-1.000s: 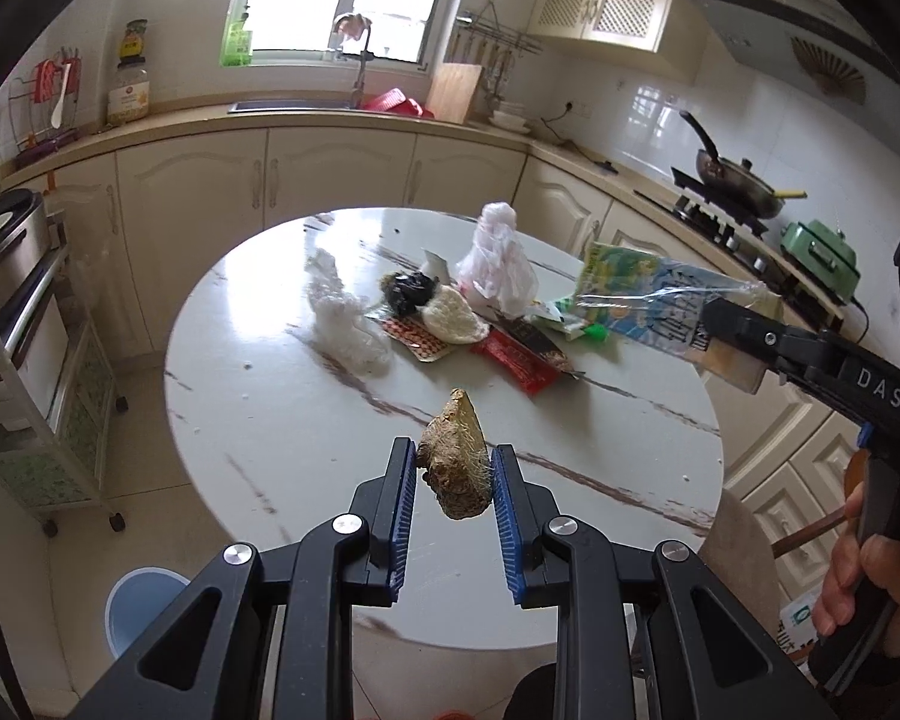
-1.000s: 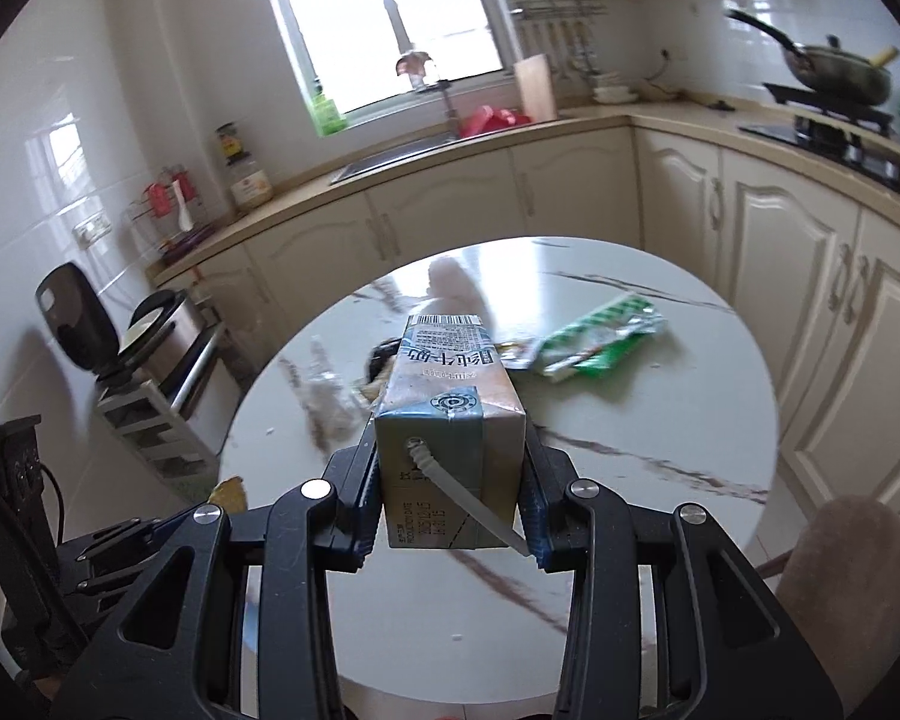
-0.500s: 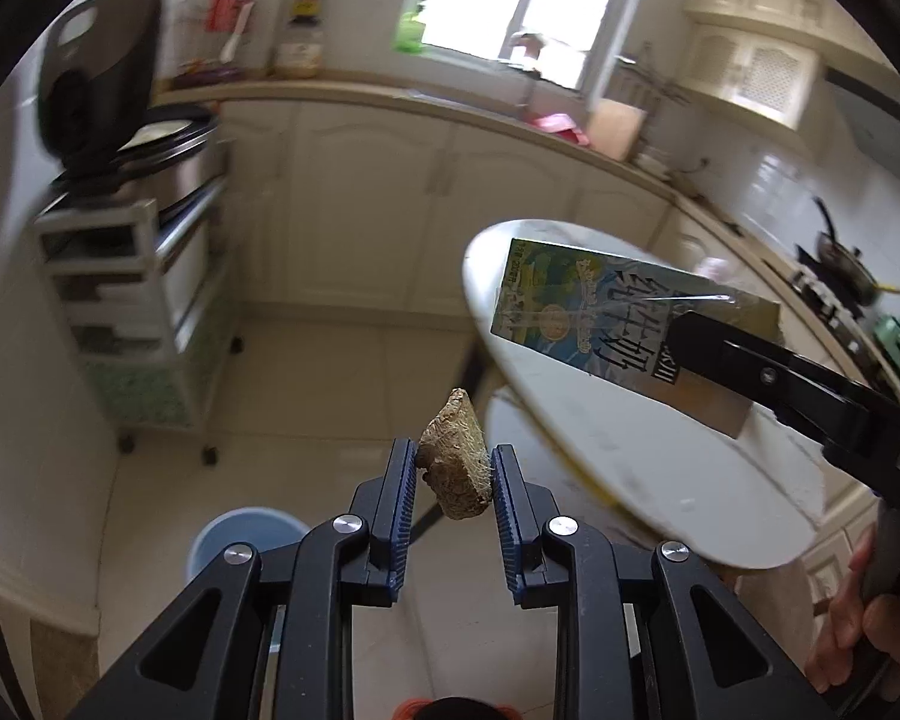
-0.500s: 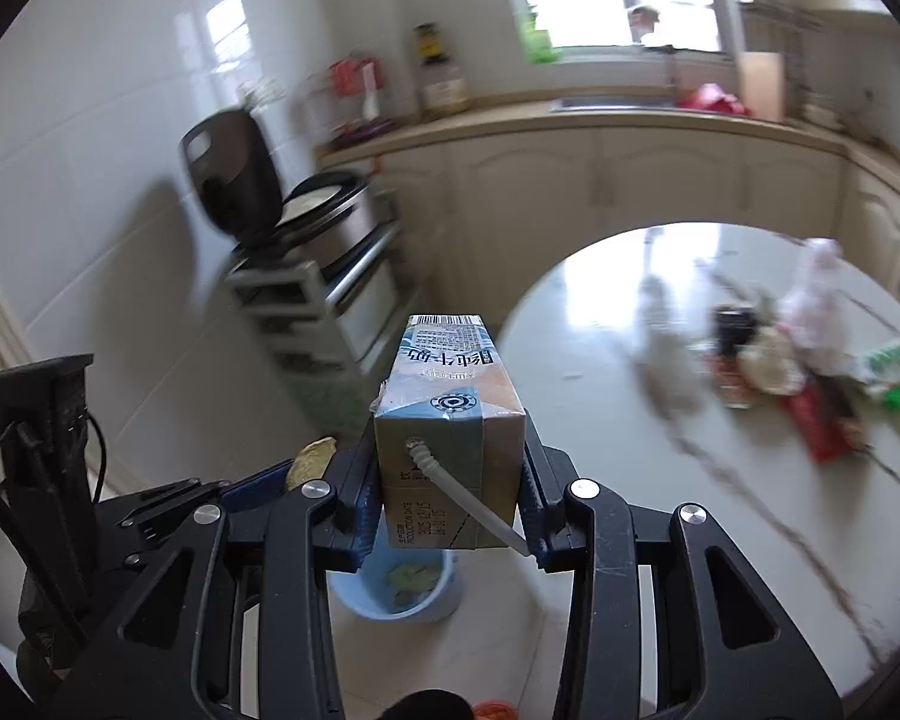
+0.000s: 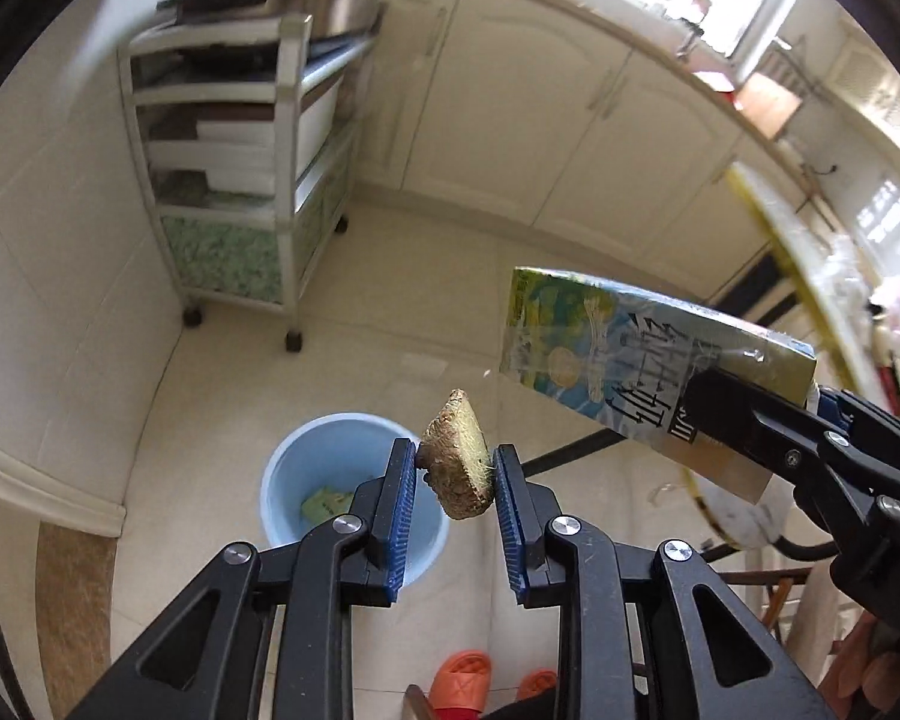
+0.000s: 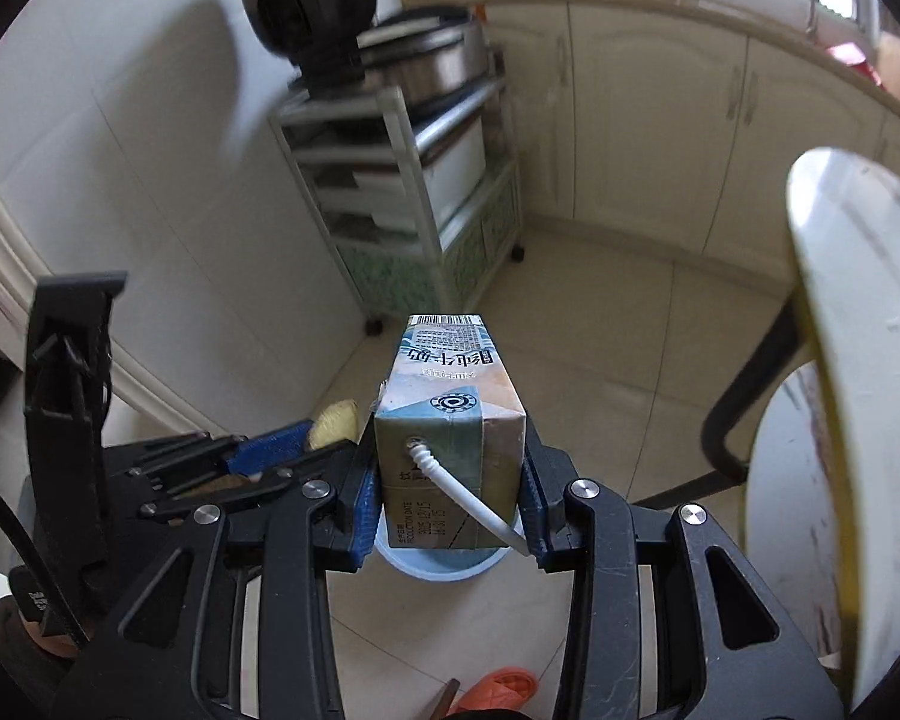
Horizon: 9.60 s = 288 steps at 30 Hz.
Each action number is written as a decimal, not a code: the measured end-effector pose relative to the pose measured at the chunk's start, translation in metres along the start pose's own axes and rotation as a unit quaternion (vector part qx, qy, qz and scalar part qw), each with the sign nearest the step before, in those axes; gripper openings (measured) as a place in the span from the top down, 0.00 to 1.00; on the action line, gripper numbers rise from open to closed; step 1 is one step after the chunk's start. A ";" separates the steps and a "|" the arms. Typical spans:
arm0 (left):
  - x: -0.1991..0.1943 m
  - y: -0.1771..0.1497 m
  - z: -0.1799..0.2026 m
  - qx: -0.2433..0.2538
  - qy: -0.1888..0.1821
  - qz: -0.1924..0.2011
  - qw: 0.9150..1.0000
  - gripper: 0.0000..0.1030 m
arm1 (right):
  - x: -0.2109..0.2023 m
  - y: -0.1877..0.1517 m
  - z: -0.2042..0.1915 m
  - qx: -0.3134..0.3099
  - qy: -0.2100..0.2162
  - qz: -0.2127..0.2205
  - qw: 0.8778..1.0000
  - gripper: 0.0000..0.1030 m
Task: Collect trash
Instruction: 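Open both grippers over the blue bin to drop the lump and carton, then return both tools to the table toward the remaining trash, then grasp the clear plastic bag with the left gripper while the right grasps the pink-white bag, then carry both bags to the blue bin and open both grippers over it, then return both tools to the table toward the remaining trash, then grasp the dark snack wrapper with the right gripper while the left grasps the bread, then carry the bread and wrapper to the blue bin and open both grippers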
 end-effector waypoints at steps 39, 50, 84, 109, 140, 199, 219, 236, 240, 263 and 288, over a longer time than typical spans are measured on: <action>-0.190 0.002 0.152 0.055 0.038 0.218 0.974 0.11 | -0.180 0.033 0.032 0.005 -0.093 0.191 0.977 0.00; -0.179 -0.019 0.306 0.161 -0.036 0.214 0.963 0.02 | -0.317 -0.003 0.167 0.082 -0.194 0.254 0.944 0.00; 0.138 0.146 0.442 0.212 -0.034 0.034 0.976 0.78 | -0.255 0.022 0.353 0.150 -0.209 0.157 0.953 0.00; -0.007 0.112 0.360 0.193 -0.125 0.115 0.966 0.78 | -0.313 0.024 0.312 0.160 -0.194 0.200 0.947 0.81; -0.032 -0.030 0.007 0.008 0.019 0.038 0.999 0.78 | -0.051 -0.016 -0.001 -0.018 0.005 0.035 0.999 0.81; -0.226 -0.048 0.192 0.055 0.008 0.248 0.967 0.07 | -0.231 0.005 0.050 0.023 -0.070 0.223 0.972 0.09; -0.169 -0.077 0.433 0.228 -0.042 0.215 0.949 0.01 | -0.403 -0.070 0.258 0.150 -0.217 0.308 0.914 0.00; -0.024 0.010 0.481 0.257 -0.022 0.115 0.959 0.01 | -0.295 -0.068 0.357 0.127 -0.202 0.139 0.961 0.01; 0.000 0.030 0.476 0.252 -0.016 0.103 0.962 0.01 | -0.255 -0.054 0.361 0.114 -0.179 0.097 0.972 0.10; 0.127 0.063 0.535 0.296 -0.048 0.032 0.953 0.04 | -0.261 -0.080 0.404 0.180 -0.127 0.078 0.972 0.74; 0.072 0.055 0.489 0.242 -0.134 0.038 0.960 0.70 | -0.298 -0.079 0.361 0.166 -0.127 0.118 0.971 0.75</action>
Point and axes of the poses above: each gripper's, at about its wrist camera, not at the fingertips, and x roughly the way its jaws point, z to its right, y to its top, the point moved 5 cm from there along x, roughly the way its jaws point, and after that the axes turned 5 degrees about z, right-handed, at the moved point
